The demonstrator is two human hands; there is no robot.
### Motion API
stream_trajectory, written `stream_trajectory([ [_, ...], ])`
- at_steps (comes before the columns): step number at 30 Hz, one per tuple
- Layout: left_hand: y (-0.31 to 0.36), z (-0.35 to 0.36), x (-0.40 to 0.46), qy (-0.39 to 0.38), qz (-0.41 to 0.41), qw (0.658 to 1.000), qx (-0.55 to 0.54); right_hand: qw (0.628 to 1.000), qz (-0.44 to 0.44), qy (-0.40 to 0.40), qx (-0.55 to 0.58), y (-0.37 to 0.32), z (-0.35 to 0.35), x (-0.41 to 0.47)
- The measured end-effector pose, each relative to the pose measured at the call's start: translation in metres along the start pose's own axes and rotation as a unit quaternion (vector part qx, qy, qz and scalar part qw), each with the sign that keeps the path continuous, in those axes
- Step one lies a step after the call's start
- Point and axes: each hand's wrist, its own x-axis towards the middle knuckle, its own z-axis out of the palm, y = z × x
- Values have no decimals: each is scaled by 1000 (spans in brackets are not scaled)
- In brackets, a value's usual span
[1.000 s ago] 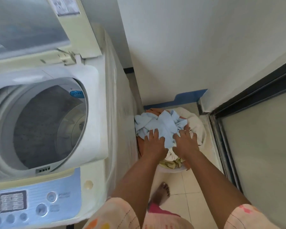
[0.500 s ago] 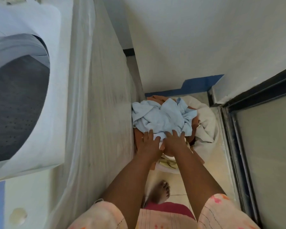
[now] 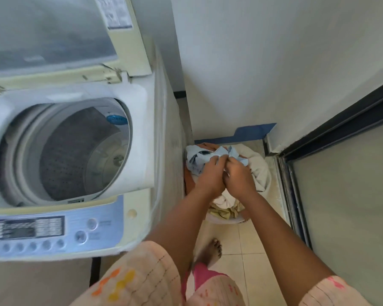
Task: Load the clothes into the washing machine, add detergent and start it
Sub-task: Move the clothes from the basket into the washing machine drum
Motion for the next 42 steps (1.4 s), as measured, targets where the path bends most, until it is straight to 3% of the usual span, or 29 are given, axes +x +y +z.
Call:
stream_trajectory([
  [4,31,-49,-18,33,43,998,-37,994,-37,68,71,-38,-54,-25],
  [10,73,-114,-45,96,0,990,-102,954,-99,127,251,-85,-115,-62],
  [13,97,-141,-59,98,5,982,-160,929,-65,132,339,-94,-129,-71],
  [19,128,-179,-85,52,50,917,-392,962,39,83,255,-85,-143,-75],
  [21,120,-180,-90,106,82,939,-317,976,41,83,196,-85,-151,-79],
  [23,110,-173,-96,221,71,959,-161,986,22,110,121,-89,-158,-84],
  [25,106,-161,-105,334,117,935,-16,990,12,134,51,-96,-163,-86],
  [27,108,-145,-112,330,221,908,132,989,-12,146,4,-110,-170,-87],
  [29,112,-129,-115,236,261,923,157,985,-17,166,40,-130,-179,-88],
  [31,119,-124,-119,148,218,964,30,975,-11,198,96,-148,-187,-90],
  [34,129,-134,-120,106,167,964,-177,972,-40,198,121,-155,-193,-93],
  [38,121,-147,-117,156,73,911,-376,948,-118,150,256,-150,-199,-101],
  [40,114,-149,-114,157,23,863,-479,956,-116,155,222,-139,-198,-106],
  [42,105,-148,-112,139,0,832,-537,981,-62,97,156,-123,-191,-110],
])
